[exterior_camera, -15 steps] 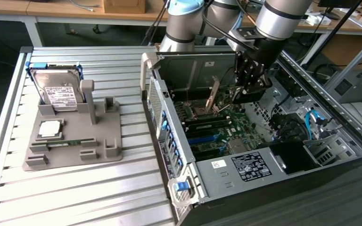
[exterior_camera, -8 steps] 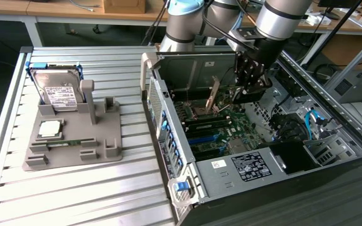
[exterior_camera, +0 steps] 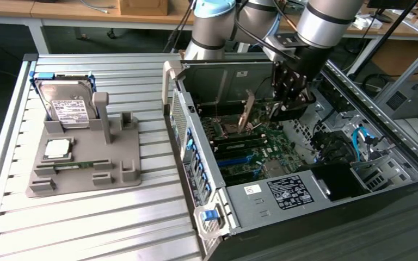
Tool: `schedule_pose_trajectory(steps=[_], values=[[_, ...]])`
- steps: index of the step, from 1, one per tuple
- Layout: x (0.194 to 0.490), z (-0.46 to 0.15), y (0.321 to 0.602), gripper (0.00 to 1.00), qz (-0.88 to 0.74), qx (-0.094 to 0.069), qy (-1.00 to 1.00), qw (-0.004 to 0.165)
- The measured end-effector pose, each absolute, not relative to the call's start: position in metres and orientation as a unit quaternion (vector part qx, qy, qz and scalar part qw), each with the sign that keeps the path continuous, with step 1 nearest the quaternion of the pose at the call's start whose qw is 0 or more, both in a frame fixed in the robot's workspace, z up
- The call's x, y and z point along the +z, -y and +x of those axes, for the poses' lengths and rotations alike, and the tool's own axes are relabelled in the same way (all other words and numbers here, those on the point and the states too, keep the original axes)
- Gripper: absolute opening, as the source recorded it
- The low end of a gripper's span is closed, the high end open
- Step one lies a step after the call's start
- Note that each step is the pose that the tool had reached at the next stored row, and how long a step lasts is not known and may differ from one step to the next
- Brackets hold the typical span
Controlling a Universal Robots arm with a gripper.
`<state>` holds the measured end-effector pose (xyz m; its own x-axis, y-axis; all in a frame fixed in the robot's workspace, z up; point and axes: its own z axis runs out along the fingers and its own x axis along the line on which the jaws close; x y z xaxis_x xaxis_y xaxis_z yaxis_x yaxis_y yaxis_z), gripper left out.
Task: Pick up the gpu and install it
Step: 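Insert the gpu into the slot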
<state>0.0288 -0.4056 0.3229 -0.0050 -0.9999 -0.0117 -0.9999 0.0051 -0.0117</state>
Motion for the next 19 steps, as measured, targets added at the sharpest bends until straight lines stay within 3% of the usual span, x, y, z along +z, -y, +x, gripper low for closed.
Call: schedule_pose_trajectory(steps=[19], values=[[0.3193, 0.0267, 0.4085, 0.30, -0.705, 0.000, -0.709, 0.008]])
